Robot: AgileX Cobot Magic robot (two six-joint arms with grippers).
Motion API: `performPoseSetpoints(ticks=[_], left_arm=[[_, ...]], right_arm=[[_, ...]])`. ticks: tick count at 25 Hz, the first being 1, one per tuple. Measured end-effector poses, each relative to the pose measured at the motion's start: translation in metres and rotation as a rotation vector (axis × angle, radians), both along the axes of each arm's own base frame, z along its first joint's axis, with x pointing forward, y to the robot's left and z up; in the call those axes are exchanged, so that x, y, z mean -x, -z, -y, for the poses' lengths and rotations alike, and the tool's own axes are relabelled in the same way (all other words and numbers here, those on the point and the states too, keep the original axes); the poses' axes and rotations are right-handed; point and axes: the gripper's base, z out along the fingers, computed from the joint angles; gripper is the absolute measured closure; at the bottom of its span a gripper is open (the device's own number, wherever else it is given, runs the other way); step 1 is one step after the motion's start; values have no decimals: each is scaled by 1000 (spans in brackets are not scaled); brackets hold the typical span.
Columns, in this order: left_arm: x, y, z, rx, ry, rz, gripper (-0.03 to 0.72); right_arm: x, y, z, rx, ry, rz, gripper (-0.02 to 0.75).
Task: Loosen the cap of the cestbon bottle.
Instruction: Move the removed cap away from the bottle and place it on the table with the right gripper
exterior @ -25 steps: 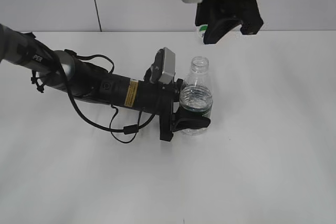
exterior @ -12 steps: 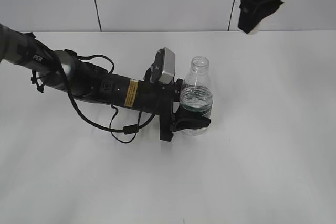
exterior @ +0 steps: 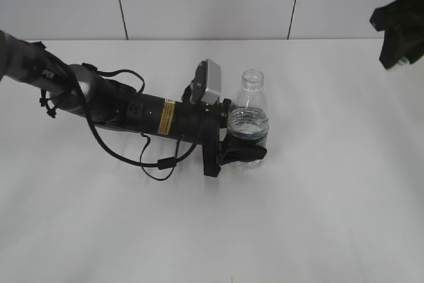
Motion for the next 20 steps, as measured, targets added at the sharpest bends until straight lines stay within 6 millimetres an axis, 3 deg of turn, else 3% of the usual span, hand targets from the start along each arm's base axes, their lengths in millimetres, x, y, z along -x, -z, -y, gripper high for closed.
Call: performPoseSetpoints(ticks=[5,13,20], left_arm=[[-5,0,0,2,-55,-6,286],[-7,0,0,3,-85,-10,286],[-11,0,0,4,-133,-17,286]], right_arm=[[1,33,14,-15,118,10,451],[-16,96,10,-40,155,-58,451],[-28,129,3,-115,134,-50,451]])
